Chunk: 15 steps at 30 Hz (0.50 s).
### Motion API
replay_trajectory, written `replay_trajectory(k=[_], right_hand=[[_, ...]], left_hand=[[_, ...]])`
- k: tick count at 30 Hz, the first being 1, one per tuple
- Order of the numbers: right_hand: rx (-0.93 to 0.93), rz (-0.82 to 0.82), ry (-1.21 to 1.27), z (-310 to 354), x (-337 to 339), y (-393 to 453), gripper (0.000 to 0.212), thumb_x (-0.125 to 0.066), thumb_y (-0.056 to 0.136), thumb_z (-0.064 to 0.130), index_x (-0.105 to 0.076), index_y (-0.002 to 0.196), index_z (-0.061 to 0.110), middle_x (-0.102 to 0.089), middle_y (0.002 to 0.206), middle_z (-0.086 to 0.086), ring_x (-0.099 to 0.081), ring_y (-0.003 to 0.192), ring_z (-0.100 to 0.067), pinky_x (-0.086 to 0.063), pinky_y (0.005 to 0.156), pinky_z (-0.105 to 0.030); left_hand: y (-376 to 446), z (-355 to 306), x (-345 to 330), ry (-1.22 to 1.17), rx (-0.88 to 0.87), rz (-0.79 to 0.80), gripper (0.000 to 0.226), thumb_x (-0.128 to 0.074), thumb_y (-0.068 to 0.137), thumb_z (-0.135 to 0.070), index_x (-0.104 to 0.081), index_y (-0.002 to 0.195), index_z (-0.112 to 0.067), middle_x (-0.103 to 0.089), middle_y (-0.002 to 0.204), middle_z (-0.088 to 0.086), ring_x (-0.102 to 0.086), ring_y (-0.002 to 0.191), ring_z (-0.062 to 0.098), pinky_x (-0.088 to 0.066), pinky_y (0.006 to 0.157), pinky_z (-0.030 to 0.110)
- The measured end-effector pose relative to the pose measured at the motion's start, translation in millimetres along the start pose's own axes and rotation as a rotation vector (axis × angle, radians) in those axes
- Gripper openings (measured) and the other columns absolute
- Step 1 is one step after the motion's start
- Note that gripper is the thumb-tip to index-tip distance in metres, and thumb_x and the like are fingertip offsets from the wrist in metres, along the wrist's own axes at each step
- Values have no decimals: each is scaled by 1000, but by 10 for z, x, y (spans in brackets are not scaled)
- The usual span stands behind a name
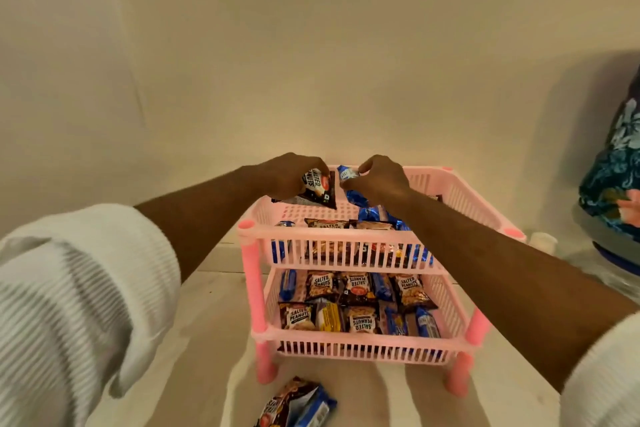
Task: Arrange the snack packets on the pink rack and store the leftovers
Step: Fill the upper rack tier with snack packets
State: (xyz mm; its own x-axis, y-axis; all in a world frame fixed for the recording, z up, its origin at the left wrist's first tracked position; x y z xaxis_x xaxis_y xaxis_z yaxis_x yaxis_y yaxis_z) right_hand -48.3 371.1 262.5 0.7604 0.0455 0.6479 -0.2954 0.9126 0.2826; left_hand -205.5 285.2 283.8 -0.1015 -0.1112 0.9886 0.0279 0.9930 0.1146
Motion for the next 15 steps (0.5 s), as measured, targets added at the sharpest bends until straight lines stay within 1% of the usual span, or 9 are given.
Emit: replay_trajectory(k=[1, 3, 4, 5, 8, 10, 13, 15], right_hand=[[5, 10, -63, -21, -57, 53, 39, -86, 67, 47, -60, 80, 21, -65, 83, -1, -64, 74, -17, -61, 77, -47], [25, 48, -177, -19, -200, 179, 53, -85, 69, 49, -66, 103, 14, -68, 98, -6, -68, 85, -22, -61, 78, -44], [41, 68, -216, -2, -262, 243, 58, -85, 69, 49, -66, 109, 11, -69, 102, -8, -69, 88, -23, -61, 78, -43], [65, 88, -251, 31, -286, 246, 61, -85, 69, 49, -66, 111, 9, -70, 104, -9, -69, 88, -24, -61, 77, -41], [113, 113, -327, 62, -411, 346, 61, -84, 68, 51, -65, 109, 10, -70, 104, -8, -66, 89, -23, -55, 70, -34], [128, 136, -377, 21, -541, 392, 58, -82, 69, 53, -62, 106, 12, -68, 100, -6, -62, 89, -22, -50, 67, -32], [144, 203, -428, -5, -732, 420, 53, -78, 75, 57, -66, 99, 11, -69, 92, -4, -65, 83, -21, -56, 76, -39], [179, 229, -475, 24, -784, 419, 44, -72, 83, 53, -73, 90, 9, -72, 85, -4, -67, 78, -20, -57, 77, -38]], left_hand=[[77, 30, -99, 19, -7, 31, 56, -60, 87, -1, -49, 136, -27, -60, 130, 9, -56, 106, 21, -42, 79, 29], [242, 132, -293, 57, -17, 92, 56, -61, 86, 0, -51, 136, -26, -58, 134, 8, -55, 117, 24, -45, 90, 32], [321, 187, -371, 74, -22, 101, 56, -61, 86, 0, -51, 136, -25, -57, 136, 7, -53, 120, 25, -43, 95, 33], [325, 202, -414, 92, -19, 97, 56, -61, 86, 0, -52, 136, -24, -57, 136, 7, -52, 122, 26, -42, 97, 34], [438, 317, -556, 80, -10, 95, 58, -61, 86, 1, -52, 137, -24, -55, 134, 10, -49, 124, 27, -39, 100, 34], [510, 407, -709, 77, 15, 125, 61, -61, 86, 0, -49, 140, -25, -51, 133, 13, -47, 123, 28, -38, 101, 36], [585, 430, -715, 59, 7, 85, 65, -63, 87, -3, -42, 146, -21, -42, 143, 14, -42, 131, 29, -37, 109, 38], [607, 395, -646, 75, -9, 39, 65, -62, 88, -3, -38, 148, -16, -36, 152, 15, -36, 138, 30, -33, 113, 39]])
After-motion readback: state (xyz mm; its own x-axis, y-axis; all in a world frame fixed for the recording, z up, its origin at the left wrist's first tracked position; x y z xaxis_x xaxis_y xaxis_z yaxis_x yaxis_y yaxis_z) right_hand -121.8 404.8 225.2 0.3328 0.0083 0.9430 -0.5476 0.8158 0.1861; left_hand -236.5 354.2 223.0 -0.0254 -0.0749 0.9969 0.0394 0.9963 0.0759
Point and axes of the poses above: each hand's wrist, its own y-axis towards the middle knuckle, its own x-axis out of the back of the hand, z = x × y, the point moved 9 cm from there along y, towards the middle knuckle
